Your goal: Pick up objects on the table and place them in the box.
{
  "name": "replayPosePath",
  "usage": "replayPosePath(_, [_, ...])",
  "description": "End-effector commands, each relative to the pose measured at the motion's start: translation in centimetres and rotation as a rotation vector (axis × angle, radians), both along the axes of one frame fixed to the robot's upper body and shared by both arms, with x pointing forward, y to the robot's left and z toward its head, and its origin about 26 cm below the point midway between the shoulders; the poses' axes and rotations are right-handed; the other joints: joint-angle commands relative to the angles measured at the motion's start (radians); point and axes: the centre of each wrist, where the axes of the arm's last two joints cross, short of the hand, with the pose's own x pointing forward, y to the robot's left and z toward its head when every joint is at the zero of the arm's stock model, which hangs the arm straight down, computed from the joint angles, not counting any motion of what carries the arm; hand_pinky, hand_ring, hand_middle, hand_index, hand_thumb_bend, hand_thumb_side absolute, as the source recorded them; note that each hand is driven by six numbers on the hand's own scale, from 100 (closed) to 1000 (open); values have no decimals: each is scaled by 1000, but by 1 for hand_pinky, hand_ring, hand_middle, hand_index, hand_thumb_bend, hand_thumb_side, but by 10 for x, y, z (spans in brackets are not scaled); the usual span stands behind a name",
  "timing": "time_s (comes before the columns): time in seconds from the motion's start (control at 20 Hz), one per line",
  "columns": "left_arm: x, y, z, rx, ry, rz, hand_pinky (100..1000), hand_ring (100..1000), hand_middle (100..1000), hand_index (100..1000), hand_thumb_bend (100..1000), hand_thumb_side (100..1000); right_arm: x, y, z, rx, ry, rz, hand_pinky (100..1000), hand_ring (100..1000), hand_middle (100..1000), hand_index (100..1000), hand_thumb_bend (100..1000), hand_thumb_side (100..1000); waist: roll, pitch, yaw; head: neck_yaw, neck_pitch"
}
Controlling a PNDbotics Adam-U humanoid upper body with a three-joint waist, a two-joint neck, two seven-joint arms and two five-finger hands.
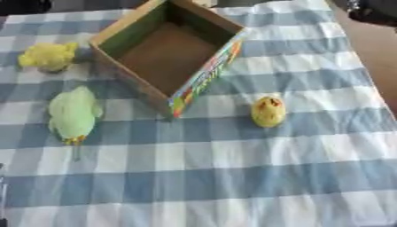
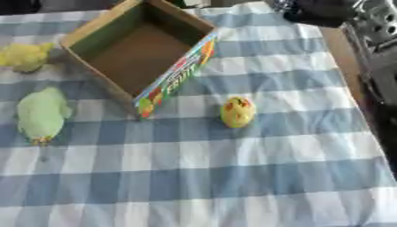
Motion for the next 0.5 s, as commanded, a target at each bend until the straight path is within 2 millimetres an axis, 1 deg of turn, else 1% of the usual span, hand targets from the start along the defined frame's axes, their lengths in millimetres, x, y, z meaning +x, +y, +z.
replayPosePath(0.05, [-3,0,5,13,-18,-13,472,579,595,745,100,803,6,-1,13,-155,-36,-19,799,806,725,842,183,788,-3,-26,3,-5,1])
replayPosePath(0.2, [-3,0,5,17,-15,-16,472,579,596,745,100,802,16,5,17,-271,-21,-8,804,816,748,850,196,758,-6,-28,4,-7,1])
replayPosePath(0.35, [-3,0,4,18,-13,-16,472,579,596,745,100,802,25,9,17,-360,18,1,813,831,750,863,221,717,-7,-29,7,-8,1])
replayPosePath(0.45, [-3,0,4,18,-13,-17,472,579,596,745,100,803,30,10,15,-396,48,10,830,854,739,877,291,605,-8,-28,8,-10,0])
replayPosePath(0.5, [-3,0,4,18,-13,-18,472,580,596,745,100,803,32,11,13,-415,70,17,832,856,736,880,312,576,-8,-28,9,-10,-1])
